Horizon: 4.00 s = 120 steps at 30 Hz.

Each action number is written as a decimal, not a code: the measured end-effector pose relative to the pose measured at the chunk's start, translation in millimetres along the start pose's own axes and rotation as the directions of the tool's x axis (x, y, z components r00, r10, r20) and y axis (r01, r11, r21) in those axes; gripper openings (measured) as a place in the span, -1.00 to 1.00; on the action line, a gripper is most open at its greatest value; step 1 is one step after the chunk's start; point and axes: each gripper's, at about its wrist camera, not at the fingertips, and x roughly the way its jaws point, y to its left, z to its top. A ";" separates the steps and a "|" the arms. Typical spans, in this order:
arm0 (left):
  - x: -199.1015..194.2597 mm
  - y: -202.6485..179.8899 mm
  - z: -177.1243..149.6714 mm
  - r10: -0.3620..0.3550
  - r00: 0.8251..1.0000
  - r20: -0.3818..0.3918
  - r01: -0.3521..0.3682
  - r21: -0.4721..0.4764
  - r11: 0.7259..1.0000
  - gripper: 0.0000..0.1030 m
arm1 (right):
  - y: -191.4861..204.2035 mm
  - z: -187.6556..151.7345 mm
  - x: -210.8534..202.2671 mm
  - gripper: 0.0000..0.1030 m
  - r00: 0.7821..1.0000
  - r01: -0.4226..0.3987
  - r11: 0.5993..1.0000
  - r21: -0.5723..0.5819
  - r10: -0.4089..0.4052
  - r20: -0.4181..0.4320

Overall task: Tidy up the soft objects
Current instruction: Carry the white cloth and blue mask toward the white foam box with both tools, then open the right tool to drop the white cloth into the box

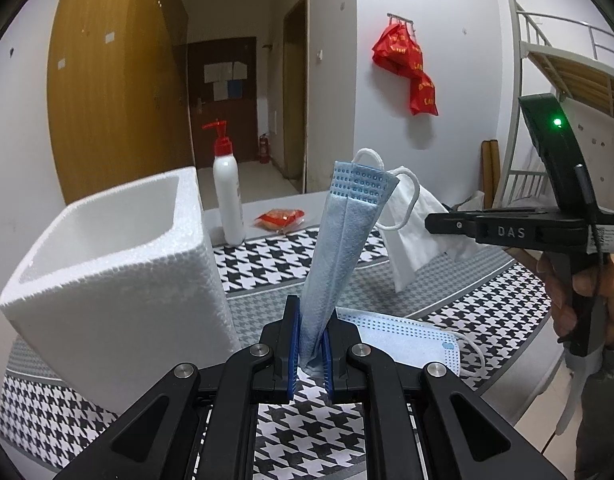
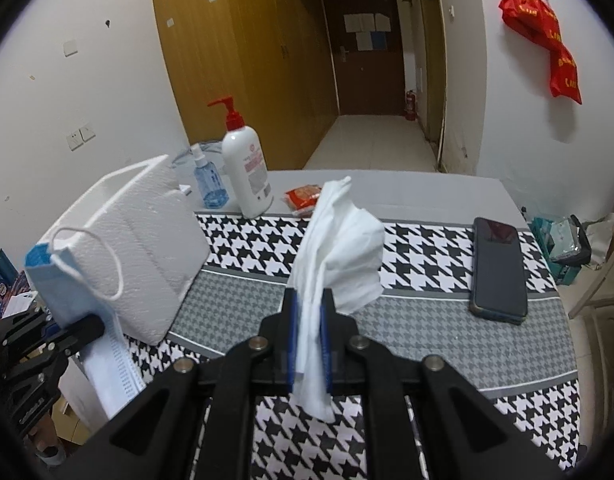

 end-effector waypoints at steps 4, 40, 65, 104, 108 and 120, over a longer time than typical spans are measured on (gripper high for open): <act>-8.9 1.6 3.1 -0.003 1.000 0.024 0.003 0.003 1.000 -0.80 | 5.2 -1.9 -13.4 -0.75 0.999 -0.003 1.000 -0.001 0.003 0.033; -86.6 57.1 3.9 0.014 0.985 0.175 -0.021 0.037 0.999 -0.80 | 99.6 -15.2 -81.5 -0.75 0.965 -0.037 0.998 -0.057 0.051 0.259; -129.2 113.0 -12.0 0.188 0.956 0.224 -0.174 -0.082 0.981 -0.80 | 156.4 -1.3 -72.7 -0.75 0.940 -0.155 0.975 -0.159 0.195 0.280; -128.6 168.7 -30.1 0.350 0.923 0.157 -0.319 -0.192 0.928 -0.80 | 207.5 46.5 -2.5 -0.75 0.935 -0.254 0.938 -0.238 0.301 0.187; -125.5 170.8 -31.4 0.355 0.923 0.147 -0.325 -0.196 0.925 -0.80 | 208.4 51.0 6.3 -0.74 0.939 -0.250 0.940 -0.233 0.294 0.179; -119.7 178.8 -31.6 0.365 0.922 0.128 -0.335 -0.211 0.918 -0.80 | 214.9 55.1 23.4 -0.74 0.947 -0.245 0.940 -0.238 0.284 0.147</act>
